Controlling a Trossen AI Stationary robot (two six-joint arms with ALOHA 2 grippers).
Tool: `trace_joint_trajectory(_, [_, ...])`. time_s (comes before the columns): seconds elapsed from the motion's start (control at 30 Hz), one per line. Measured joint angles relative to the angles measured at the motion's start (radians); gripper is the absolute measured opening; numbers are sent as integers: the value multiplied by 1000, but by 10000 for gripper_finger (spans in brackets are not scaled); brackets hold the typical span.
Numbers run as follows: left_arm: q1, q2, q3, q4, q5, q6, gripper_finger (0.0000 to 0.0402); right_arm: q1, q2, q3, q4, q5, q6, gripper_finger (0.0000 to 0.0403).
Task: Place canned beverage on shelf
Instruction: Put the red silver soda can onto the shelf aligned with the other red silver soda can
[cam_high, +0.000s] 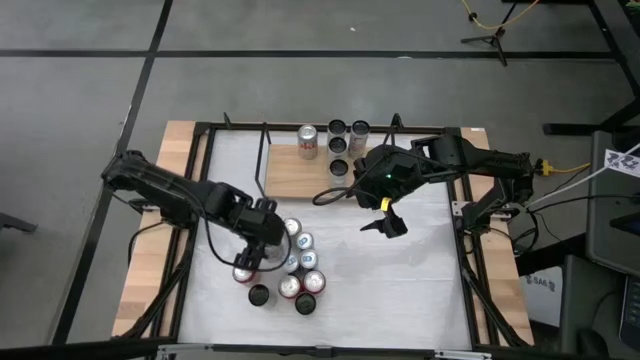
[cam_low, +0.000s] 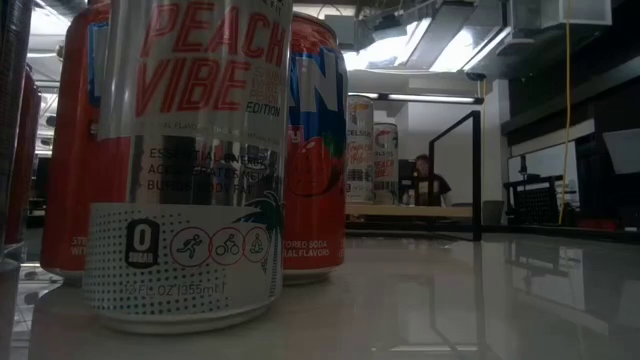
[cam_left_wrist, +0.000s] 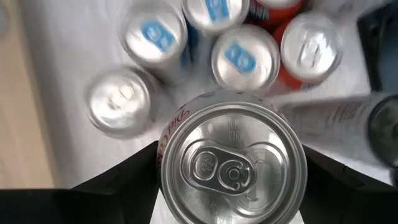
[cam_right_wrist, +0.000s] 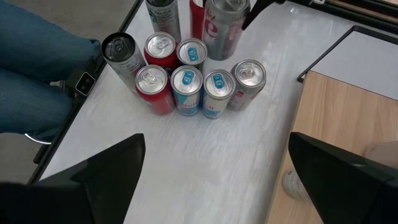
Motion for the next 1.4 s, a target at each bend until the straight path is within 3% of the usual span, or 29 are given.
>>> trace_joint_trajectory(0.47, [164, 0, 187, -24, 34, 167, 281, 0, 0, 0, 0, 0, 0, 390])
trace_joint_trajectory(0.83, [363, 13, 212, -29, 34, 379, 283, 0, 0, 0, 0, 0, 0, 390])
trace_joint_trajectory(0.97, [444, 47, 212, -19, 44, 462, 283, 0, 0, 0, 1, 0, 0, 390])
trace_joint_trajectory(1.2, [567, 164, 212, 45, 148, 582, 284, 0, 0, 0, 1, 0, 0, 390])
trace_joint_trajectory(1.4, [653, 252, 212, 55, 150, 653, 284, 0, 0, 0, 1, 0, 0, 390])
